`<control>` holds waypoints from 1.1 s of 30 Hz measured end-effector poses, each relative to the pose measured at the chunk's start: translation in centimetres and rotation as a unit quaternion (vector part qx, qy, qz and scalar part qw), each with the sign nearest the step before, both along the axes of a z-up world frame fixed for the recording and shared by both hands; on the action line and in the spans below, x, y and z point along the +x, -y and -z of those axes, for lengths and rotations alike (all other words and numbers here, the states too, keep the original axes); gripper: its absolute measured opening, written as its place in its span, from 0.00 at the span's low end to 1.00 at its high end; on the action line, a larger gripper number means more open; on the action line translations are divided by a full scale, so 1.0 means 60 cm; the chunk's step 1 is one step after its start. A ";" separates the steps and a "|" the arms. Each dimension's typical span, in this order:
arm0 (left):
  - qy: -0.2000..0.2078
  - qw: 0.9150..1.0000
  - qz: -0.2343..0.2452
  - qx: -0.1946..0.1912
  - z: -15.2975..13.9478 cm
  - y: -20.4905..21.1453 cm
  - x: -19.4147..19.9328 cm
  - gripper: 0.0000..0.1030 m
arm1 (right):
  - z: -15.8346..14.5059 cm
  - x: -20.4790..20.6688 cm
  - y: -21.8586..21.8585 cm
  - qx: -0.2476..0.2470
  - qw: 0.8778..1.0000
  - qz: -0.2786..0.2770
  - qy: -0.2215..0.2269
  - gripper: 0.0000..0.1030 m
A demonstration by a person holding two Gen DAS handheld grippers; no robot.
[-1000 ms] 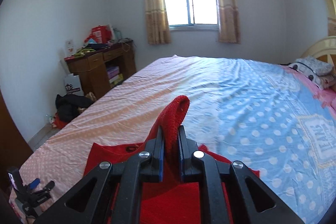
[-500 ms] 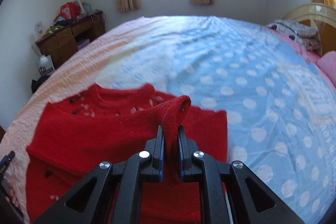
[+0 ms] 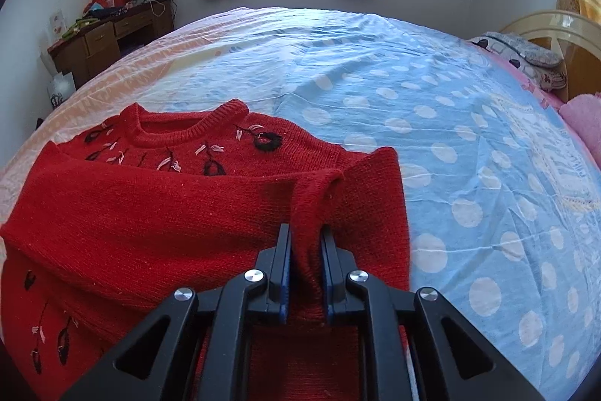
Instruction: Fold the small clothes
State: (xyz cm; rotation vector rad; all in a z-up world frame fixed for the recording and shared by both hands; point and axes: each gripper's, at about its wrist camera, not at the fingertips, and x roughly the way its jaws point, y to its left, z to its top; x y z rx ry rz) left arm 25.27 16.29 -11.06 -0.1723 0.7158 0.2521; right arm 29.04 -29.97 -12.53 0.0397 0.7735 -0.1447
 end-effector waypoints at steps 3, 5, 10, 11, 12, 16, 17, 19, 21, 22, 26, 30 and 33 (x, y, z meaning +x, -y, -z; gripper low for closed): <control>-0.019 0.999 0.021 0.023 -0.012 0.024 0.003 1.00 | -0.003 -0.003 0.007 0.014 1.000 0.003 0.002 0.17; -0.019 0.997 0.069 0.000 -0.024 0.053 -0.005 1.00 | -0.018 -0.016 0.002 0.007 1.000 0.011 0.013 0.17; -0.021 0.986 0.168 -0.002 -0.032 0.155 -0.008 1.00 | -0.080 -0.070 -0.055 -0.036 0.994 -0.006 0.101 0.54; -0.029 0.984 0.176 0.009 -0.028 0.171 -0.002 1.00 | -0.088 -0.075 -0.068 -0.050 0.993 -0.015 0.110 0.54; -0.035 0.982 0.182 0.020 -0.025 0.187 0.005 1.00 | -0.096 -0.078 -0.085 -0.075 0.990 -0.026 0.119 0.54; -0.045 0.977 0.205 0.022 -0.022 0.233 0.033 1.00 | -0.095 -0.063 -0.113 -0.075 0.988 -0.077 0.108 0.44; -0.045 0.977 0.207 0.025 -0.023 0.240 0.040 1.00 | -0.087 -0.055 -0.115 -0.072 0.989 -0.081 0.096 0.34; -0.050 0.978 0.197 0.043 -0.017 0.252 0.057 1.00 | -0.061 -0.036 -0.112 -0.065 0.992 -0.082 0.068 0.30; -0.056 0.979 0.190 0.044 -0.013 0.257 0.074 1.00 | -0.025 -0.023 -0.098 -0.054 0.995 -0.069 0.044 0.30; -0.054 0.980 0.189 0.038 -0.014 0.256 0.079 1.00 | 0.001 -0.016 -0.086 -0.039 0.997 -0.060 0.021 0.30; -0.036 0.984 0.163 0.058 -0.029 0.263 0.106 1.00 | 0.002 -0.018 -0.061 0.015 0.998 -0.058 0.024 0.30; -0.068 0.990 0.096 0.079 -0.017 0.260 0.141 1.00 | 0.004 -0.022 -0.064 0.018 0.998 -0.061 0.024 0.30; -0.067 0.994 0.018 0.082 -0.026 0.225 0.124 1.00 | 0.004 -0.023 -0.058 0.027 0.997 -0.062 0.027 0.30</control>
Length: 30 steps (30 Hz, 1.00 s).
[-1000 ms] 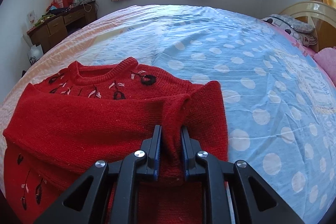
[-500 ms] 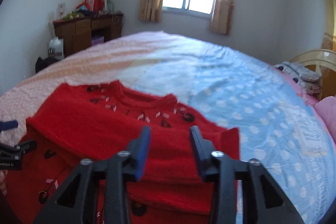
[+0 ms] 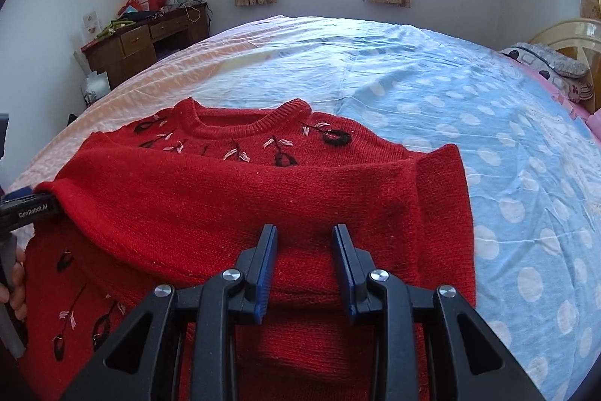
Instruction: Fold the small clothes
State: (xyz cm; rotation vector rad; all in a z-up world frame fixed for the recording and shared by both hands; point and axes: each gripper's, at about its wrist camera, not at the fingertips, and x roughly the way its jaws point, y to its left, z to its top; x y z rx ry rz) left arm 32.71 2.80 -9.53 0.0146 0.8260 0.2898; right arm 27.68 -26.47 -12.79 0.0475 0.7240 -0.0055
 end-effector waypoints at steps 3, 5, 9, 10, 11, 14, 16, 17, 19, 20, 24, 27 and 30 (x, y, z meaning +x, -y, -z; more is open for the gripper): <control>-0.003 0.998 -0.057 0.002 0.008 -0.051 -0.029 1.00 | 0.002 0.003 0.009 0.018 1.000 -0.002 0.001 0.30; -0.008 0.998 -0.039 -0.052 0.018 -0.083 -0.038 1.00 | 0.002 0.004 0.011 0.023 1.000 -0.003 0.001 0.30; -0.014 0.999 -0.011 -0.036 0.011 -0.067 -0.049 1.00 | 0.003 0.008 0.012 0.018 1.000 -0.002 0.001 0.30; -0.017 0.999 -0.005 -0.026 0.009 -0.058 -0.058 1.00 | 0.003 0.008 0.013 0.019 1.000 -0.002 0.001 0.30; -0.018 1.000 -0.002 -0.024 0.007 -0.053 -0.067 1.00 | 0.002 0.006 0.016 0.025 1.000 -0.001 0.003 0.30; -0.004 0.999 0.028 -0.043 -0.011 -0.048 -0.108 1.00 | -0.014 -0.018 0.036 0.054 0.998 0.006 0.022 0.30; 0.027 0.997 0.049 -0.049 -0.038 -0.048 -0.135 1.00 | -0.026 -0.041 0.049 0.043 0.998 0.030 0.039 0.30; 0.040 0.997 0.052 -0.046 -0.049 -0.048 -0.138 1.00 | -0.031 -0.048 0.055 0.040 0.998 0.037 0.044 0.30; 0.060 0.995 0.057 -0.048 -0.073 -0.048 -0.127 1.00 | -0.041 -0.057 0.064 0.043 0.997 0.043 0.050 0.30; 0.061 0.995 0.060 -0.050 -0.080 -0.041 -0.105 1.00 | -0.048 -0.058 0.067 0.048 0.997 0.042 0.051 0.30; 0.052 0.995 0.075 -0.047 -0.072 -0.004 -0.029 1.00 | -0.058 -0.035 0.055 0.021 0.998 0.040 0.040 0.30; 0.025 0.997 0.072 -0.020 -0.041 0.020 0.010 1.00 | -0.040 -0.008 0.049 -0.004 0.999 0.035 0.021 0.30; 0.000 0.999 0.047 -0.012 -0.005 0.012 0.028 1.00 | 0.003 0.010 0.063 0.001 0.999 0.042 -0.013 0.31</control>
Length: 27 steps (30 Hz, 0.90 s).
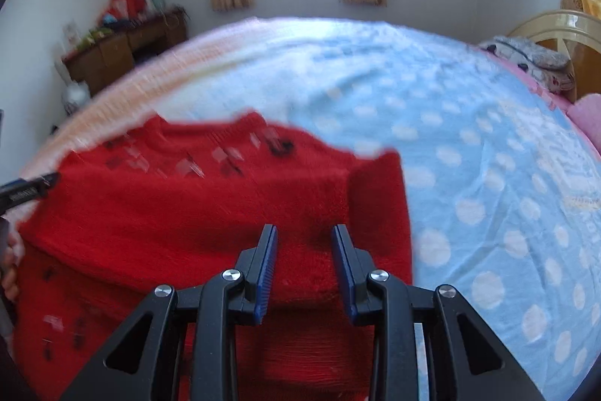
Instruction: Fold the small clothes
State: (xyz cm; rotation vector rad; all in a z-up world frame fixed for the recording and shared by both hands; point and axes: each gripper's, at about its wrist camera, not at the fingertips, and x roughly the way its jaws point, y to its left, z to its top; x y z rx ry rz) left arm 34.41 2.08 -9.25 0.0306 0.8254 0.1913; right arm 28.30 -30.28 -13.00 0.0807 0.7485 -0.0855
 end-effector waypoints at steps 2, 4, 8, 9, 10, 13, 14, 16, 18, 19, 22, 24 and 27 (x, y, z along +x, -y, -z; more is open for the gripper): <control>-0.015 0.998 -0.017 -0.051 0.011 -0.029 0.006 1.00 | -0.004 -0.004 0.019 0.034 0.999 0.007 0.012 0.30; -0.030 0.996 -0.039 -0.080 0.019 -0.054 0.015 1.00 | 0.001 -0.004 0.032 0.058 0.998 0.016 0.010 0.33; -0.027 0.999 -0.037 -0.025 0.015 -0.026 0.016 1.00 | 0.010 -0.006 0.056 0.106 0.994 0.023 0.012 0.36; -0.026 0.999 -0.036 -0.019 0.015 -0.023 0.016 1.00 | 0.009 -0.006 0.056 0.108 0.994 0.023 0.013 0.36; -0.028 0.999 -0.036 -0.025 0.015 -0.023 0.018 1.00 | 0.008 -0.009 0.055 0.108 0.994 0.026 0.014 0.36; -0.034 0.996 -0.009 -0.081 0.002 -0.046 -0.009 1.00 | -0.008 -0.035 0.049 0.092 0.995 0.033 0.012 0.36; -0.029 0.995 0.004 -0.092 -0.006 -0.052 -0.028 1.00 | -0.013 -0.050 0.050 0.088 0.995 0.032 0.016 0.36; -0.009 0.992 0.052 -0.112 -0.025 -0.063 -0.088 1.00 | -0.025 -0.107 0.049 0.080 0.996 0.028 0.026 0.37; 0.009 0.990 0.093 -0.108 -0.036 -0.074 -0.153 1.00 | -0.033 -0.154 0.049 0.072 0.997 0.023 0.030 0.37; 0.016 0.989 0.109 -0.097 -0.039 -0.079 -0.190 1.00 | -0.036 -0.182 0.050 0.066 0.997 0.022 0.032 0.37; 0.021 0.987 0.140 -0.070 -0.039 -0.096 -0.274 1.00 | -0.047 -0.262 0.050 0.051 0.998 0.014 0.033 0.37; 0.020 0.985 0.157 -0.075 -0.034 -0.106 -0.319 1.00 | -0.051 -0.310 0.049 0.043 0.999 0.006 0.032 0.38; 0.011 0.975 0.182 -0.123 -0.024 -0.120 -0.380 1.00 | -0.047 -0.373 0.048 0.031 0.999 -0.001 0.020 0.38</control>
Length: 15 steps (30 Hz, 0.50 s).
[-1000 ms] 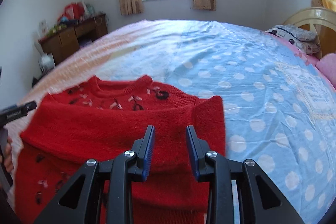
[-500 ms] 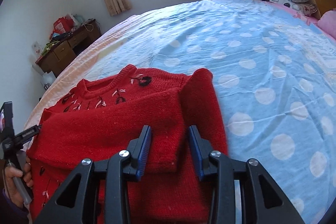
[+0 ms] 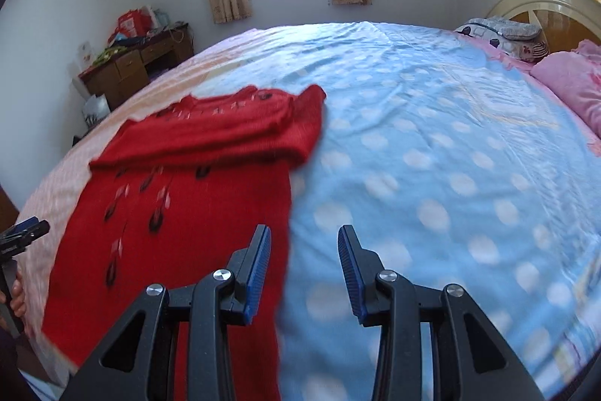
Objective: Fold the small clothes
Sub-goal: 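Move both tools to the sweater hem and grasp it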
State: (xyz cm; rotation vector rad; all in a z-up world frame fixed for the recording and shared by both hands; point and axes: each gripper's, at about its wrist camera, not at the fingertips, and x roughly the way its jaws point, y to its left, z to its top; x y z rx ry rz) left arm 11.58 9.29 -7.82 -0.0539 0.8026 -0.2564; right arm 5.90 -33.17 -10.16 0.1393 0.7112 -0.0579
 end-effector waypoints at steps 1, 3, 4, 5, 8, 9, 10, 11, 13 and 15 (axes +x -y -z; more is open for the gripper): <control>-0.007 1.000 0.009 -0.017 0.005 -0.002 -0.016 1.00 | 0.003 -0.010 0.000 0.002 1.000 -0.002 -0.005 0.38; -0.017 0.999 0.021 -0.037 0.016 0.002 -0.044 1.00 | 0.017 -0.037 0.000 0.022 0.999 -0.013 -0.024 0.38; -0.020 0.999 0.024 -0.035 0.023 0.009 -0.057 1.00 | 0.024 -0.045 0.001 0.030 0.999 -0.017 -0.031 0.38; -0.023 0.999 0.025 -0.030 0.027 0.014 -0.067 1.00 | 0.034 -0.057 -0.001 0.042 0.998 -0.024 -0.043 0.38; -0.035 0.999 0.029 -0.028 0.045 0.022 -0.095 0.98 | 0.053 -0.089 -0.020 0.041 0.996 -0.044 -0.063 0.38; -0.040 0.998 0.031 -0.033 0.051 0.025 -0.102 0.96 | 0.057 -0.098 -0.028 0.038 0.996 -0.050 -0.066 0.38; -0.043 0.998 0.031 -0.035 0.054 0.025 -0.108 0.96 | 0.061 -0.111 -0.037 0.035 0.995 -0.058 -0.069 0.38; -0.047 0.998 0.030 -0.036 0.056 0.026 -0.112 0.96 | 0.064 -0.119 -0.040 0.035 0.995 -0.061 -0.071 0.38; -0.049 0.997 0.030 -0.043 0.060 0.028 -0.125 0.96 | 0.071 -0.136 -0.046 0.039 0.994 -0.064 -0.075 0.38; -0.051 0.997 0.033 -0.048 0.063 0.028 -0.141 0.96 | 0.080 -0.153 -0.047 0.053 0.993 -0.064 -0.082 0.38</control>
